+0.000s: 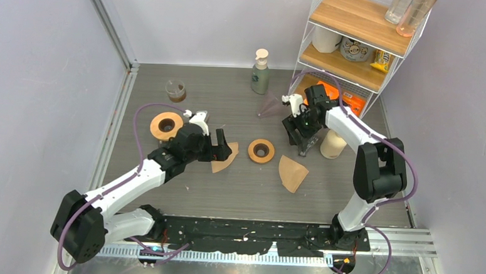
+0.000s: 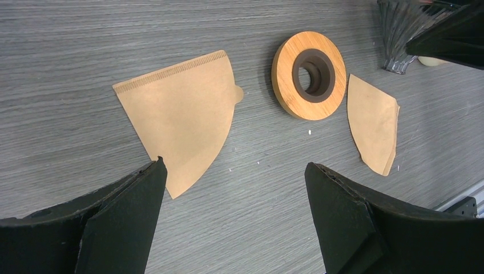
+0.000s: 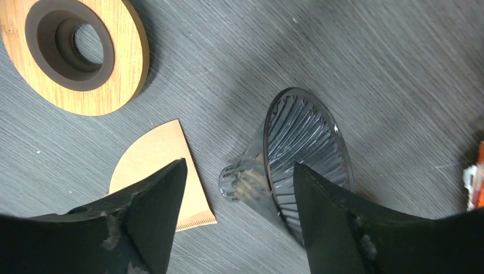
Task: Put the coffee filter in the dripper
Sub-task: Pick up the coffee dripper from the center of the board.
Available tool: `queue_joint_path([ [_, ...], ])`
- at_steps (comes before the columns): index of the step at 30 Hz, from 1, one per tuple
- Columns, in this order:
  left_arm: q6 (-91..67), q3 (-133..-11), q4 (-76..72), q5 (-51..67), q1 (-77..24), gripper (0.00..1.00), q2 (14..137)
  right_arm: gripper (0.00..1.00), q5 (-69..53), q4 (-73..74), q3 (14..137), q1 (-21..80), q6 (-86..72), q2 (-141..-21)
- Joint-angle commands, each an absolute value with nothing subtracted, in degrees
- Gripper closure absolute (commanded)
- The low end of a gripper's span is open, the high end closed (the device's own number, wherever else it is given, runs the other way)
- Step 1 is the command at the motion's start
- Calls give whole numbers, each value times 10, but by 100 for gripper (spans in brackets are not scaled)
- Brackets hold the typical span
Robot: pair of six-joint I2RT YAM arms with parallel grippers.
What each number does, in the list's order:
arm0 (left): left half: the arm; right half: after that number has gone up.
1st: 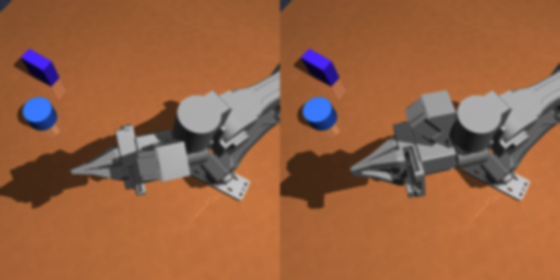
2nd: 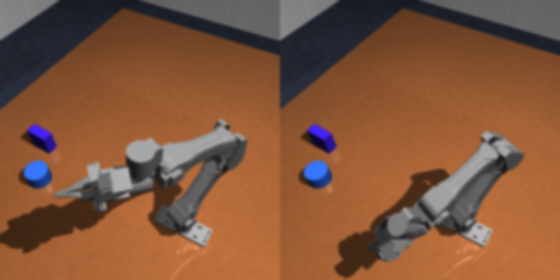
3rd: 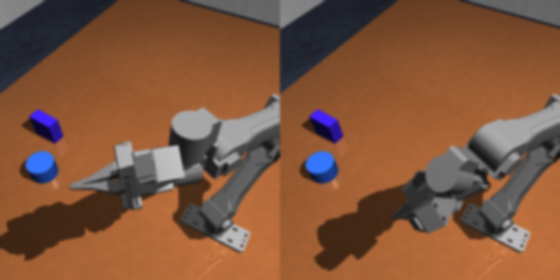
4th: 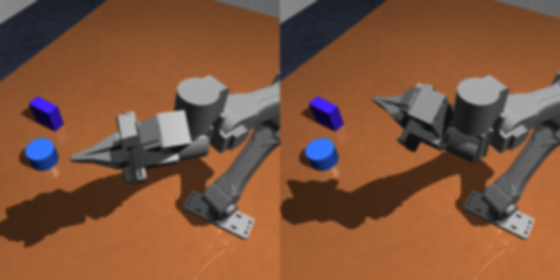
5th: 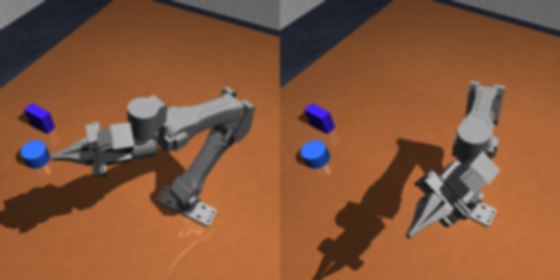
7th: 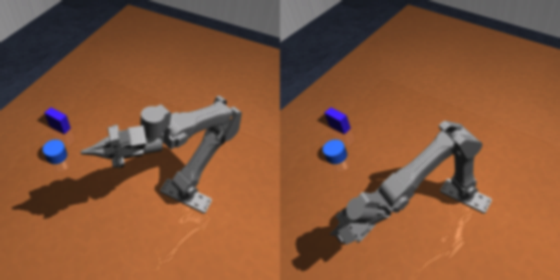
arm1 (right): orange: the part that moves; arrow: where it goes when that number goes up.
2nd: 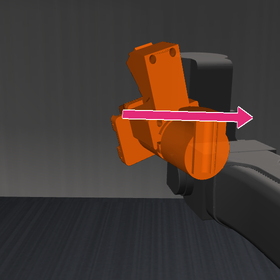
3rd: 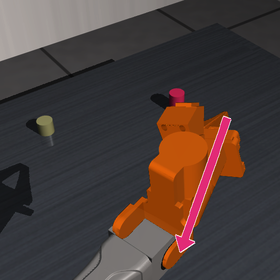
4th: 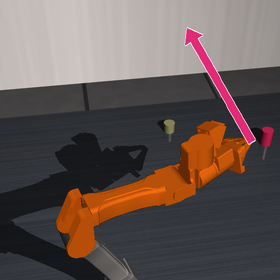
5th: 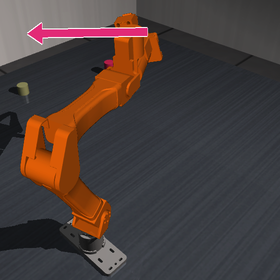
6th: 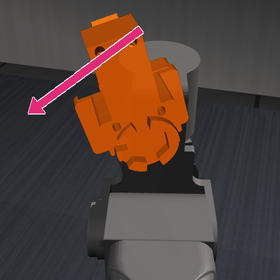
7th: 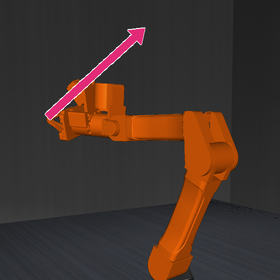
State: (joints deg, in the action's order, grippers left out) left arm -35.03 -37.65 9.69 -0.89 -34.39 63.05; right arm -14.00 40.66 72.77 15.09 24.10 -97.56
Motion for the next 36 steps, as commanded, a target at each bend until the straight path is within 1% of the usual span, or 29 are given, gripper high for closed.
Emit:
queue_joint_path([
  [1, -340, -377, 77, -14, -346, 1, 606, 31, -184, 416, 740, 143, 267, -996],
  [2, -340, -376, 75, -16, -346, 1, 604, 34, -189, 416, 739, 143, 268, -1000],
  [4, -341, -374, 73, -16, -345, 1, 604, 43, -194, 416, 740, 142, 269, -1004],
  [5, -342, -374, 74, -15, -346, 1, 604, 52, -195, 416, 740, 142, 269, -1004],
  [6, -343, -376, 76, -14, -346, 1, 606, 56, -201, 416, 740, 143, 269, -1005],
  [7, -343, -377, 78, -14, -346, 1, 606, 66, -205, 416, 740, 142, 269, -1003],
  [8, -343, -378, 79, -13, -346, 1, 606, 69, -214, 416, 740, 142, 269, -1002],
  [9, -344, -377, 79, -12, -346, 1, 604, 76, -222, 416, 740, 142, 268, -999],
  [12, -346, -375, 77, -14, -346, 1, 603, 86, -236, 415, 741, 143, 267, -987],
  [13, -346, -377, 80, -15, -346, 1, 602, 92, -249, 414, 740, 143, 268, -981],
  [15, -347, -379, 85, -16, -346, 1, 600, 94, -267, 412, 739, 146, 270, -969],
  [18, -352, -378, 85, -18, -346, 1, 596, 95, -263, 400, 732, 168, 277, -945],
  [25, -368, -392, 100, -14, -346, 1, 582, 95, -168, 337, 673, 268, 331, -847],
  [27, -374, -401, 111, -13, -346, 1, 577, 95, -159, 310, 649, 295, 356, -816],
  [29, -382, -409, 116, -13, -346, 1, 571, 95, -166, 276, 617, 322, 392, -780],
  [33, -416, -433, 140, -10, -346, 1, 559, 95, -220, 191, 533, 373, 473, -695],
  [36, -426, -457, 160, 26, -346, 1, 559, 95, -270, 159, 496, 397, 509, -650],
])
